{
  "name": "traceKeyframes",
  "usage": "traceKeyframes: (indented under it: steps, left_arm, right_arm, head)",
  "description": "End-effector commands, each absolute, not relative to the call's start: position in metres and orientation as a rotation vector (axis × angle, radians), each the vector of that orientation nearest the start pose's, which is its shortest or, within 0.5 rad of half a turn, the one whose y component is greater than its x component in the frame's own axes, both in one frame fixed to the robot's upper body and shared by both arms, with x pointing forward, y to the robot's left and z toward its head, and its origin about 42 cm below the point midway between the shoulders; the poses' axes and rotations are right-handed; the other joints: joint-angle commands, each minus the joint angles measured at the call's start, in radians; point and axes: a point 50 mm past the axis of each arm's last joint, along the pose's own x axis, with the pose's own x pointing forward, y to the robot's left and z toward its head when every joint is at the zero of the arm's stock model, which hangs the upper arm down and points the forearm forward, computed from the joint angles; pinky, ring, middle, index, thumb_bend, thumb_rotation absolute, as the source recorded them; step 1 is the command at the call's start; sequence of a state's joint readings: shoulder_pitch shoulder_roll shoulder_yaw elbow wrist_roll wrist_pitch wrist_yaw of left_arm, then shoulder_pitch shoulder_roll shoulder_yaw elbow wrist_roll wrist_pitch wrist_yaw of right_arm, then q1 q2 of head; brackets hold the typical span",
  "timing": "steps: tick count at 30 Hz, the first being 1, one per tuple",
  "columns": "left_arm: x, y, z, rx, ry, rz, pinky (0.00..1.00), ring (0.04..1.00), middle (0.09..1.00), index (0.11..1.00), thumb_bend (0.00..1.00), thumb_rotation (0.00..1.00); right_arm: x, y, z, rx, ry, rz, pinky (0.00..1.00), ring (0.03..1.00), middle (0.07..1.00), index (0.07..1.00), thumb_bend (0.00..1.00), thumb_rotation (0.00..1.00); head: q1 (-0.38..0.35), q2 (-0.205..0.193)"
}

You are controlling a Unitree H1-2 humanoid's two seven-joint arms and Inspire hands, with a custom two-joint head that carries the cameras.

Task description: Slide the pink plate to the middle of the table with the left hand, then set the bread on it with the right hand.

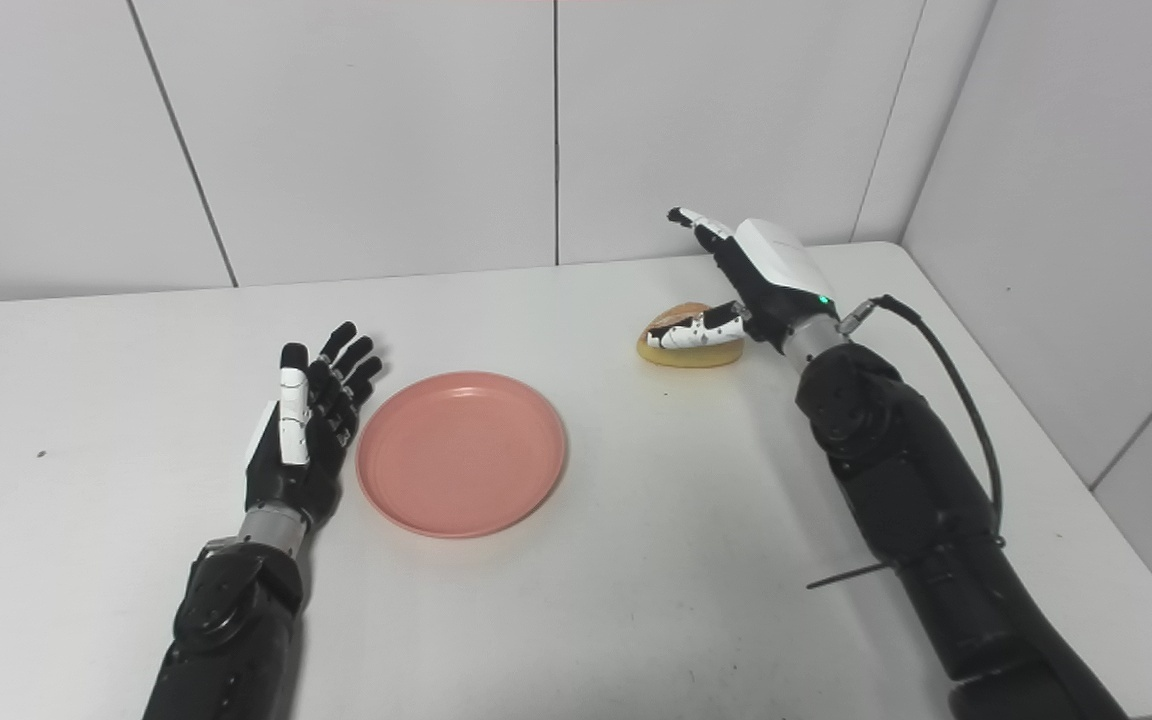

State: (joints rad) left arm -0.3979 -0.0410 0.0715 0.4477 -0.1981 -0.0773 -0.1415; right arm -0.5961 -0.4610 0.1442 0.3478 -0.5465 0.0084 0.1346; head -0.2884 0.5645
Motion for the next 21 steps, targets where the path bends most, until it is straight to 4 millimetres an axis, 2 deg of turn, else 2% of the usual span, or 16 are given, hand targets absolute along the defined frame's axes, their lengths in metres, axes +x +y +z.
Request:
traceKeyframes:
  steps: [1,14,21]
  left_arm:
    - [0.402,0.177,0.103,-0.247,0.001,-0.173,1.0,0.929,0.928,0.895,0.76,1.0]
    - [0.403,0.18,0.103,-0.254,0.004,-0.173,1.0,0.925,0.921,0.892,0.75,1.0]
    - [0.402,0.18,0.104,-0.259,-0.004,-0.177,1.0,0.926,0.921,0.886,0.74,1.0]
  right_arm:
    - [0.476,-0.308,0.277,-1.109,-0.271,0.096,0.79,0.897,0.913,0.903,0.72,0.3]
    - [0.495,-0.309,0.282,-1.295,-0.255,0.138,0.81,0.889,0.903,0.905,0.73,0.35]
    - [0.501,-0.309,0.278,-1.342,-0.238,0.182,0.81,0.892,0.903,0.896,0.74,0.35]
  head:
    - [0.001,0.001]
    - [-0.011,-0.002]
    - [-0.01,0.003]
